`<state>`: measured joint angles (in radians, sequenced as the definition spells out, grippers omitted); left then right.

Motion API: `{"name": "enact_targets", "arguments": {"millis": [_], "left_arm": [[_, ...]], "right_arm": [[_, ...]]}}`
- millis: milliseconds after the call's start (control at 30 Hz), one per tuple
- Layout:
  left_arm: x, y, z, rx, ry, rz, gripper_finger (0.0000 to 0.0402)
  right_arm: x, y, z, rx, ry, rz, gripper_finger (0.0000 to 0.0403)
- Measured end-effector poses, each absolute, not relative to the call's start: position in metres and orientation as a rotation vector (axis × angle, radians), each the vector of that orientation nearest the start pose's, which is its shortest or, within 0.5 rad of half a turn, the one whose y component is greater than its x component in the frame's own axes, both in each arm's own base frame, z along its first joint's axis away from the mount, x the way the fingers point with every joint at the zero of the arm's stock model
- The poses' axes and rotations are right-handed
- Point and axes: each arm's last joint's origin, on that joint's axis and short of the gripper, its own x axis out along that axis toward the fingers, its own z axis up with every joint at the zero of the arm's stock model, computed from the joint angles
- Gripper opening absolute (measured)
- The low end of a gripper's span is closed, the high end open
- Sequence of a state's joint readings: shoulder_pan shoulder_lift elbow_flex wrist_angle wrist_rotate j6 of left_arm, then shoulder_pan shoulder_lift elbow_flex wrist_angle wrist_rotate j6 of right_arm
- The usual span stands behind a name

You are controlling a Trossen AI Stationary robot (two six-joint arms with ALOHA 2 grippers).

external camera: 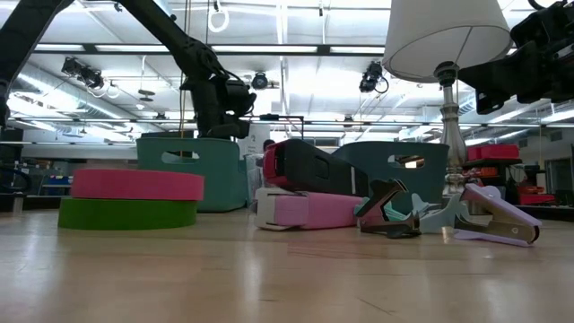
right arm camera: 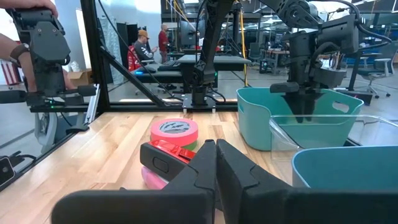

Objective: Pick and place Stapler, Stapler remover, tape
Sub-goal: Put the green tape into the green bin, then put the pink tape into the green bin

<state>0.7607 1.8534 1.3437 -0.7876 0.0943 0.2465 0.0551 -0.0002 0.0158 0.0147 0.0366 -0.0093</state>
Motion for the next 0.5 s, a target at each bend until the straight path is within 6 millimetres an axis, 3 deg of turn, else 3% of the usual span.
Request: {"name": "enact_targets", "arguments": {"millis": [233,500], "left_arm": [[0.2646,0.2482,0.1969,-0.337,1.251,0.415,0.0233],[0.2618,0.2450,0.2010,-0.343,1.266,0.411,0.0239]], "right_arm": [[0.0966,0.0042,0.1702,-0.008,-0.030,0.018,0.0016],[0.0966,0.0043,0.1702,-0.008,-0.030,0.018,0.0016]]}}
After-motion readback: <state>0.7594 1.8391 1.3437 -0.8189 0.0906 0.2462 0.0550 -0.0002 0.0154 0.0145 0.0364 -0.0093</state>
